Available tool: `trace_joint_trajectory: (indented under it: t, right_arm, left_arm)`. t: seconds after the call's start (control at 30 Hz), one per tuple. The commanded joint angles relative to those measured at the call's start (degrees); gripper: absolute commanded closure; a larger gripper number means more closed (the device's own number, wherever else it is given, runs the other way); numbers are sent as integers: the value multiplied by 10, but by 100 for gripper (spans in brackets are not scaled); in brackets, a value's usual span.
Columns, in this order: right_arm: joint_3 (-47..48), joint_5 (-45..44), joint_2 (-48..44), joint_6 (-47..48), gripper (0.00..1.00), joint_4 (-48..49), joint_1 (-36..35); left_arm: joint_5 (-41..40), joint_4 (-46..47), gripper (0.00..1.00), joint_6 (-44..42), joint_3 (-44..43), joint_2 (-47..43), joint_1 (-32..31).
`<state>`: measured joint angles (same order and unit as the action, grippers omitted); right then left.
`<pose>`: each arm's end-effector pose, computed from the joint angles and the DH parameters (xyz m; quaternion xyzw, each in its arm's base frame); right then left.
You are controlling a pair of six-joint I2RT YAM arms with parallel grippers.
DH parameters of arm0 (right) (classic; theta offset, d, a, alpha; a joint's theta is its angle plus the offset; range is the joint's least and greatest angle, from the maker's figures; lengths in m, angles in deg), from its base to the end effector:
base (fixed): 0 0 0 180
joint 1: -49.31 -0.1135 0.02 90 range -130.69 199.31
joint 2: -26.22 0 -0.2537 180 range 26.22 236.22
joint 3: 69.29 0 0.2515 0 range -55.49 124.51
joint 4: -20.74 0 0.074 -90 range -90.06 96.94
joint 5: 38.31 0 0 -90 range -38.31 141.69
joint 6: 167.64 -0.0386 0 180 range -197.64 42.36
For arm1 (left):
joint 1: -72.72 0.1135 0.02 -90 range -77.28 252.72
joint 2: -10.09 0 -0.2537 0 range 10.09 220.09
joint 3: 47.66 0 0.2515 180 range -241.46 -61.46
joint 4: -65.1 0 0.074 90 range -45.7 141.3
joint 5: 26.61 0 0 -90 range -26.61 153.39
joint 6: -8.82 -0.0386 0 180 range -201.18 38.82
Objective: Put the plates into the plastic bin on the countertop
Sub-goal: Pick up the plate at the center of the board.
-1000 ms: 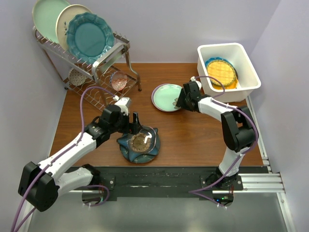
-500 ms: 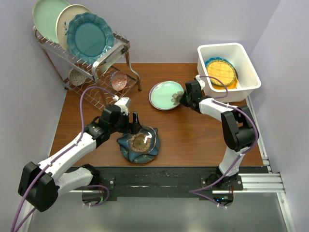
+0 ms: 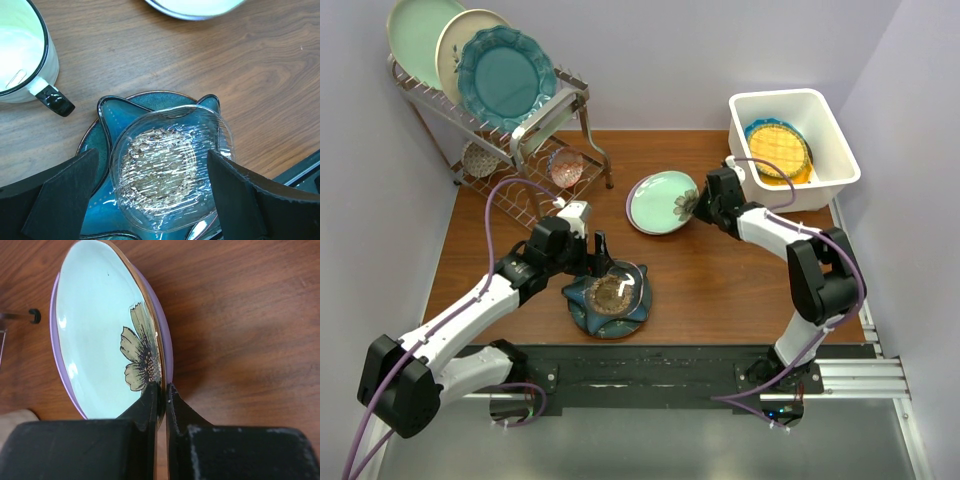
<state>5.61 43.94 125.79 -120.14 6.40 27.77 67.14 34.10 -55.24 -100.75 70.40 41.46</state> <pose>0.3535 0.1339 0.1880 0.1924 0.8802 0.1760 0.3965 0.1972 -0.1227 0.2327 0.0560 0.8975 -0.2347 0.3691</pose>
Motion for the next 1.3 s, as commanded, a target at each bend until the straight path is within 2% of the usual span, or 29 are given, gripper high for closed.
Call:
trace_joint_trajectory:
  t: [0.0,0.33,0.83,1.27]
  right_arm:
    - [-19,5,-40,43,100,-43,-7]
    - [-5,23,-61,59,100,-85,-7]
    - [-91,63,-155,37,100,-27,12]
    - [-79,86,-177,20,100,4,37]
  left_arm:
    - [-8,24,7,2,-4,2,-2]
    - [-3,32,7,3,-11,17,-2]
    - [4,55,7,1,-32,49,-2]
    - [-19,36,7,-5,-33,33,-2]
